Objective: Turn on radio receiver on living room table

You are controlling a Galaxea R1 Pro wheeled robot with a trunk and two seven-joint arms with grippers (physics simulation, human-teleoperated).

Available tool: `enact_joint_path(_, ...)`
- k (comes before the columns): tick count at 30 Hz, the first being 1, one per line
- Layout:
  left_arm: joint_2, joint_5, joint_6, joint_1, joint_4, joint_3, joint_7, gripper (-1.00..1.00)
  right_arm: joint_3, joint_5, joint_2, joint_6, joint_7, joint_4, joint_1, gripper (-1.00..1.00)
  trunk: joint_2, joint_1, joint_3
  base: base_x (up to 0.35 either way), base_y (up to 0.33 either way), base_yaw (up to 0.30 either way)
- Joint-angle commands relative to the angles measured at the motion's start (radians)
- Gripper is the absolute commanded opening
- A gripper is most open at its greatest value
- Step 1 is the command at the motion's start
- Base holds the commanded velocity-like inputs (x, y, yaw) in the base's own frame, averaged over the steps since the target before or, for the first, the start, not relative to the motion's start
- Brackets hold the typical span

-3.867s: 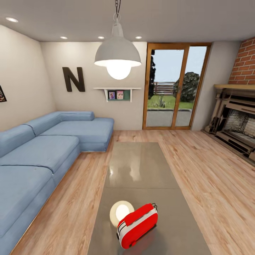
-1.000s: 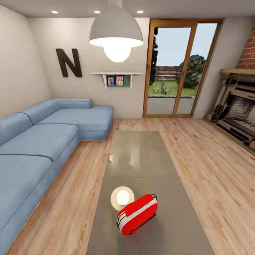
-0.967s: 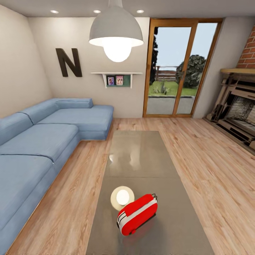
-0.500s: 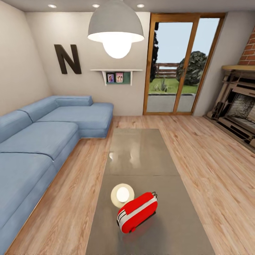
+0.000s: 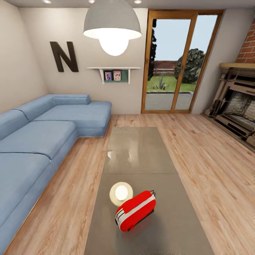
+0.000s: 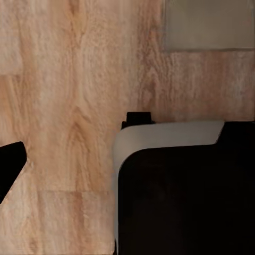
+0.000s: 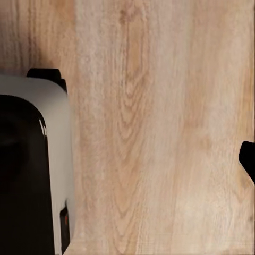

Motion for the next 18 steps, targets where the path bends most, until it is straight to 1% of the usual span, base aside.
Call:
enact_joint_path(1,0.007,0.001,0.000,0.000,-0.011,0.000,0.000,1.00,0.000,0.000,-0.004,0.001,-0.001,-0.009,0.000,1.00,0.000,0.000,-0.001,0.000,0.000,-0.103)
enact_joint_path(3,0.035,0.002,0.005,0.000,-0.055,0.000,-0.001,1.00,0.000,-0.001,-0.015,0.007,-0.004,-0.037,0.000,1.00,0.000,0.000,-0.004,0.000,0.000,-0.106)
enact_joint_path(4,0.067,0.008,0.010,0.000,-0.102,0.000,-0.001,1.00,0.000,-0.001,-0.022,0.022,-0.008,-0.076,0.000,1.00,0.000,0.000,-0.005,0.000,0.000,-0.109)
enact_joint_path(5,0.077,0.012,0.011,0.000,-0.116,0.000,-0.001,1.00,-0.001,-0.001,-0.030,0.032,-0.010,-0.097,0.000,1.00,0.000,0.000,-0.007,0.000,0.000,-0.110)
enact_joint_path(7,0.085,0.016,0.012,0.000,-0.129,-0.001,-0.001,1.00,-0.001,-0.001,-0.043,0.048,-0.010,-0.120,-0.001,1.00,0.000,0.000,-0.009,0.000,0.000,-0.110)
enact_joint_path(8,0.092,0.021,0.014,0.000,-0.154,0.000,-0.002,1.00,-0.002,-0.002,-0.068,0.083,-0.010,-0.159,-0.001,1.00,0.000,0.000,-0.011,0.000,0.000,-0.110)
enact_joint_path(9,0.094,0.022,0.016,0.000,-0.164,0.000,-0.002,1.00,-0.003,-0.002,-0.076,0.096,-0.010,-0.173,-0.001,1.00,0.000,0.000,-0.012,0.000,0.000,-0.110)
enact_joint_path(10,0.098,0.024,0.034,0.000,-0.215,0.000,-0.007,1.00,-0.009,-0.003,-0.100,0.153,-0.010,-0.240,-0.001,1.00,0.000,0.000,-0.014,0.000,0.000,-0.110)
enact_joint_path(11,0.099,0.024,0.043,0.000,-0.230,0.000,-0.011,1.00,-0.010,-0.003,-0.104,0.167,-0.010,-0.259,-0.001,1.00,0.000,0.000,-0.015,0.000,0.000,-0.110)
enact_joint_path(13,0.101,0.025,0.091,0.000,-0.293,0.000,-0.034,1.00,-0.017,-0.002,-0.114,0.223,-0.011,-0.332,-0.001,1.00,0.000,0.000,-0.018,0.000,0.000,-0.110)
enact_joint_path(16,0.099,0.026,0.189,0.000,-0.402,0.000,-0.066,1.00,-0.021,0.000,-0.119,0.309,-0.012,-0.441,-0.001,1.00,0.000,0.000,-0.022,0.000,0.000,-0.110)
enact_joint_path(17,0.097,0.025,0.245,0.000,-0.469,0.001,-0.075,1.00,-0.022,0.003,-0.120,0.375,-0.013,-0.528,-0.001,1.00,0.000,0.000,-0.023,0.000,0.000,-0.110)
enact_joint_path(18,0.097,0.025,0.261,0.000,-0.485,0.002,-0.076,1.00,-0.022,0.004,-0.121,0.400,-0.013,-0.560,-0.001,1.00,0.000,0.000,-0.024,0.000,0.000,-0.110)
